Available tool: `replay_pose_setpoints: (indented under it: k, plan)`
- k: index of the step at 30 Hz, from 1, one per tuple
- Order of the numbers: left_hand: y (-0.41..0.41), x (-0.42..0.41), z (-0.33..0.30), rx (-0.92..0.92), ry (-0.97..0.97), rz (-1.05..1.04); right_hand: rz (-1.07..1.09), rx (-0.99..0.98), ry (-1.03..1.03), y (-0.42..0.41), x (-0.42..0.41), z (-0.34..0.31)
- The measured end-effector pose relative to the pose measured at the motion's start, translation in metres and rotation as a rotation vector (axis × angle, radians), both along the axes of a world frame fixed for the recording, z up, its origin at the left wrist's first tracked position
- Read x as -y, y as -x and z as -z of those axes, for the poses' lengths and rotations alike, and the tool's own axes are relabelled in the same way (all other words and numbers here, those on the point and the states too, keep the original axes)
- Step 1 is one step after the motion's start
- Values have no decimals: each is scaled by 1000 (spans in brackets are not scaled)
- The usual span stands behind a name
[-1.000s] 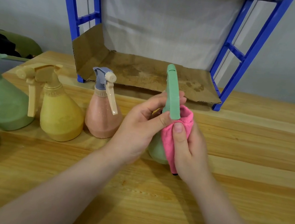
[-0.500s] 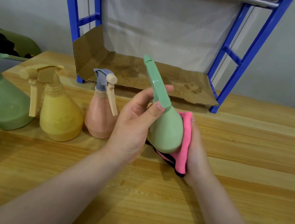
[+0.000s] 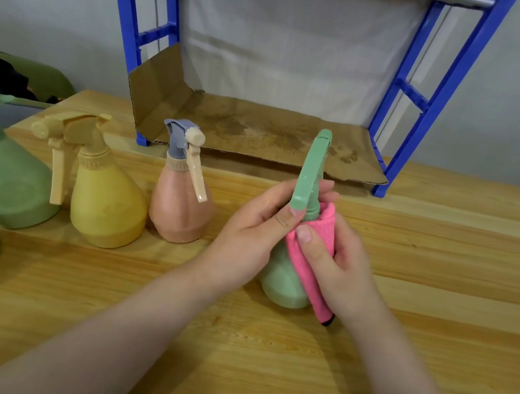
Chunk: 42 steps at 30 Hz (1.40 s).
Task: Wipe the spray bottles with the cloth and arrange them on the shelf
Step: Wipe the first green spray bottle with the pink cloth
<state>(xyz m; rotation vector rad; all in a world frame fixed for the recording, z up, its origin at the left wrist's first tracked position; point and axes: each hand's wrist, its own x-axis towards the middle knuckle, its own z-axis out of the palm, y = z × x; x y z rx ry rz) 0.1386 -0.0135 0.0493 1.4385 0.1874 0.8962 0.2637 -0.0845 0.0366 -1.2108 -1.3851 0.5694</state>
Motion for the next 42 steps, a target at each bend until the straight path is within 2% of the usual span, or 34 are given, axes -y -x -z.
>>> replay_pose_setpoints:
  k: [4,7,12,15,21,26,32,38,42]
  plan:
    - [3,-3,-1,-1,-95,-8,130,155,-79,4,-1,-1]
    - [3,-8,-1,-46,-168,-104,251,295,-120,4,-3,2]
    - [-2,1,-5,24,-48,-105,492,418,-122,8,-3,2]
    - [-5,5,-6,86,-19,-149,548,495,-181,13,-4,3]
    - [-4,1,-3,107,-103,-218,388,369,-183,12,-12,11]
    - [-5,2,-4,124,82,-178,225,187,-89,4,-10,16]
    - [-2,3,-17,249,223,-204,106,-18,-136,-1,-7,17]
    - [0,1,-22,300,286,-308,95,-17,-100,0,-8,15]
    - [2,1,-15,111,220,-286,44,43,-42,2,-4,12]
